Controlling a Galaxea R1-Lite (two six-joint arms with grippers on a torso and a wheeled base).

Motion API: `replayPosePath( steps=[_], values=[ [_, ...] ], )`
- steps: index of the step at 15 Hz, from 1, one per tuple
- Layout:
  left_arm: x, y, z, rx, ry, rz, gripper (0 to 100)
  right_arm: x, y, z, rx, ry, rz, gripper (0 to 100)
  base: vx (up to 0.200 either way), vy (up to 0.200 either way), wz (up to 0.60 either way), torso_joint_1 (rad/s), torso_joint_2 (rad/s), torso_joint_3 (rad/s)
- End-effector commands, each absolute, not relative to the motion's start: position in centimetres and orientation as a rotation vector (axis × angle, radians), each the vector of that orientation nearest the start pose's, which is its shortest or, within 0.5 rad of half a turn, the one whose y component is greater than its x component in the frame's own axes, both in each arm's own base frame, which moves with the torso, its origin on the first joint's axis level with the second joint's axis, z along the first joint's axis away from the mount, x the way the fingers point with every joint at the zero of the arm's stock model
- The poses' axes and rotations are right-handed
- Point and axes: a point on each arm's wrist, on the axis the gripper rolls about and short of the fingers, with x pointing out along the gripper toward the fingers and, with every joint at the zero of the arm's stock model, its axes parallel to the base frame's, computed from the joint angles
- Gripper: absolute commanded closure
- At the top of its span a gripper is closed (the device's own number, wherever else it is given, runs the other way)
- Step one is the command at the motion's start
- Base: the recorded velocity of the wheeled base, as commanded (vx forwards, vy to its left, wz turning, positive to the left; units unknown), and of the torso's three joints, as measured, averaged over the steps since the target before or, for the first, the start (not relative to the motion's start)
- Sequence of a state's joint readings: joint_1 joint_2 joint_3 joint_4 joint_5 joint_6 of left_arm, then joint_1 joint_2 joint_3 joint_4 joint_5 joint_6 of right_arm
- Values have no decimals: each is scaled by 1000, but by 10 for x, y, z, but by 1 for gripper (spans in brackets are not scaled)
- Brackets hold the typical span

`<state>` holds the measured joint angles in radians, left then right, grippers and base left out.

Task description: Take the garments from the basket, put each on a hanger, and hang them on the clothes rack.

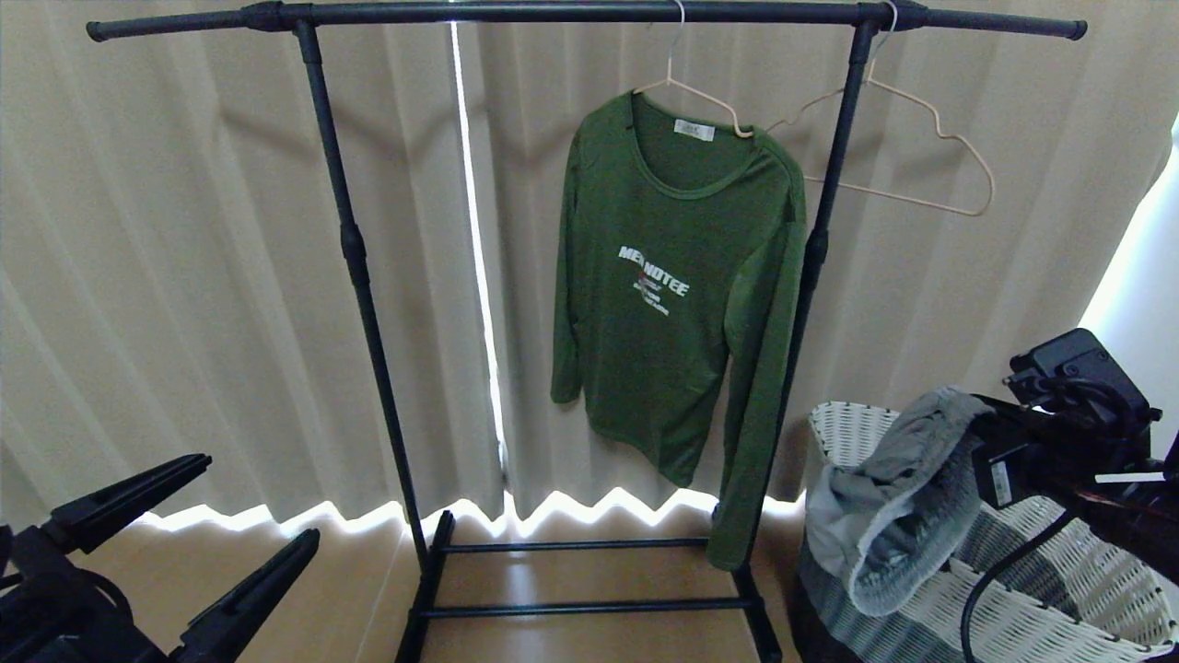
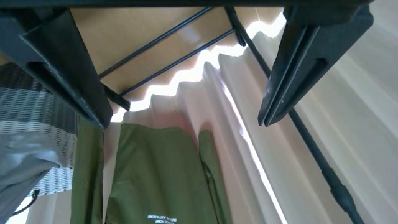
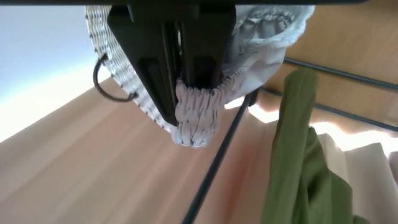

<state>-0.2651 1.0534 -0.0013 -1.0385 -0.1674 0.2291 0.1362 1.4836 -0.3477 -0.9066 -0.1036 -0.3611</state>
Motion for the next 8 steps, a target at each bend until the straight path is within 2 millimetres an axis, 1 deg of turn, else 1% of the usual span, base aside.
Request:
replayPosePath(
  steps=[1,2,3,4,5,6,7,8],
  values=[
    [102,-34,146,225,-40,-460,0,221,37,159,-391,203,117,100,0,0,0,0,0,0],
    [102,-36,147,224,-46,-499,0,222,42,168,-392,196,136,100,0,0,0,0,0,0],
    [104,-38,151,223,-64,-547,0,222,51,179,-395,193,181,100,0,0,0,0,0,0],
    [104,-38,151,223,-64,-547,0,222,51,179,-395,193,181,100,0,0,0,0,0,0],
    [115,-48,162,225,-95,-625,0,222,72,205,-388,168,278,100,0,0,0,0,0,0],
    [122,-56,165,233,-94,-667,0,222,84,218,-371,147,321,100,0,0,0,0,0,0],
    [126,-64,163,245,-77,-711,0,222,95,231,-352,118,363,100,0,0,0,0,0,0],
    [126,-64,163,245,-77,-711,0,222,95,231,-352,118,363,100,0,0,0,0,0,0]
  ],
)
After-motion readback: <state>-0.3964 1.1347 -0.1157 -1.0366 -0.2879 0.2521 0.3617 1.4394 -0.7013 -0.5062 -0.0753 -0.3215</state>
